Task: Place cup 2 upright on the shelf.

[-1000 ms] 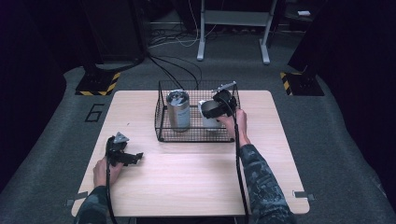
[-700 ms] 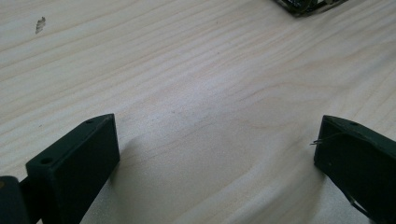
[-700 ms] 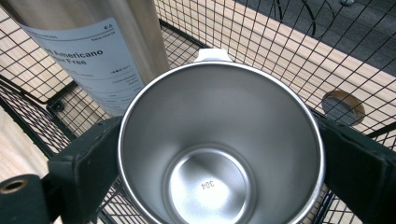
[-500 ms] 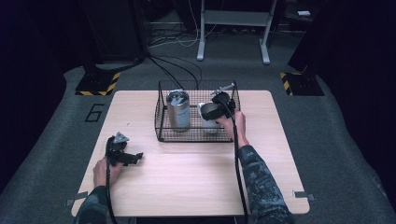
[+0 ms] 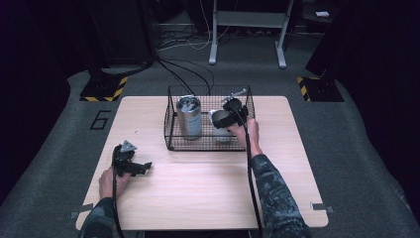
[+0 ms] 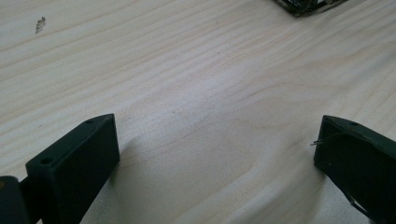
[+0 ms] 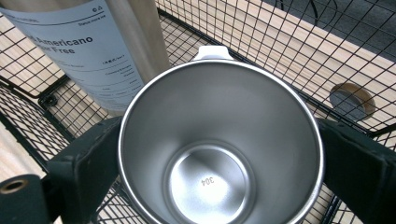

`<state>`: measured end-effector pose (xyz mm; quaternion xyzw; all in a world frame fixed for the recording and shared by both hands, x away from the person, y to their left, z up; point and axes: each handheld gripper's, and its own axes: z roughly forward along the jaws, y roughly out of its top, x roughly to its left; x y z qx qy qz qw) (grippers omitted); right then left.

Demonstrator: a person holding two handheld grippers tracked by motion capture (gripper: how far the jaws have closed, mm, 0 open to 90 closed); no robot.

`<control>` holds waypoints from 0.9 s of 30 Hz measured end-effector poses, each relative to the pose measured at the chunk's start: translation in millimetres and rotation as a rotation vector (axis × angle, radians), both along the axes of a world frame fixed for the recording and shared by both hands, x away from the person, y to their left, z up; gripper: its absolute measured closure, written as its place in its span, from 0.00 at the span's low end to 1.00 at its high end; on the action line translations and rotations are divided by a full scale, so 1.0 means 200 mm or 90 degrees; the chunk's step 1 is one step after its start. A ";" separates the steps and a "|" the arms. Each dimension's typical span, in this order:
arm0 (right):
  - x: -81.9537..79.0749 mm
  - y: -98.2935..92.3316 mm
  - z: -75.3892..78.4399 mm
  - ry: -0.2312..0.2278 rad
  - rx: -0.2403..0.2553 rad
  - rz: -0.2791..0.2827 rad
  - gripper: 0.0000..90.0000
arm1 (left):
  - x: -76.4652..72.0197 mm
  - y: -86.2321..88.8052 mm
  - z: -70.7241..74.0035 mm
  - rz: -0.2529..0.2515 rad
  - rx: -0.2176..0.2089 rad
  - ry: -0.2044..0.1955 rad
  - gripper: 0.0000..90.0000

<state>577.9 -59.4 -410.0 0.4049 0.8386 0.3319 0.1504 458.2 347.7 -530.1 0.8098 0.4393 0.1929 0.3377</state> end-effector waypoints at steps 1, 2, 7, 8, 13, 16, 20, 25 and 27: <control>0.00 0.00 0.00 0.000 0.000 0.000 0.06 | 0.00 0.00 0.00 0.000 0.000 0.000 0.00; 0.00 0.00 0.00 0.000 0.002 0.000 0.06 | 0.00 0.00 0.00 0.000 0.000 0.000 0.00; 0.02 0.01 -0.03 0.009 -0.007 -0.004 0.06 | 0.00 0.00 0.00 0.000 0.000 0.000 0.00; 0.02 0.01 -0.04 0.014 -0.009 -0.009 0.06 | 0.00 0.00 0.00 0.000 0.000 0.000 0.00; 0.03 0.00 -0.05 0.017 -0.006 -0.012 0.06 | 0.00 0.00 0.00 0.000 0.000 0.000 0.00; 0.03 0.00 -0.05 0.021 -0.010 -0.011 0.06 | 0.00 0.00 0.00 -0.001 0.000 0.000 0.00; 0.01 -0.01 -0.06 0.025 -0.019 -0.013 0.06 | 0.00 0.00 0.00 0.000 0.000 0.000 0.00; -0.01 -0.04 -0.06 0.026 -0.016 -0.015 0.06 | 0.00 0.00 0.00 -0.001 0.000 0.000 0.00; -0.02 -0.03 -0.07 0.021 -0.021 -0.012 0.06 | 0.00 0.00 0.00 -0.001 0.000 0.001 0.00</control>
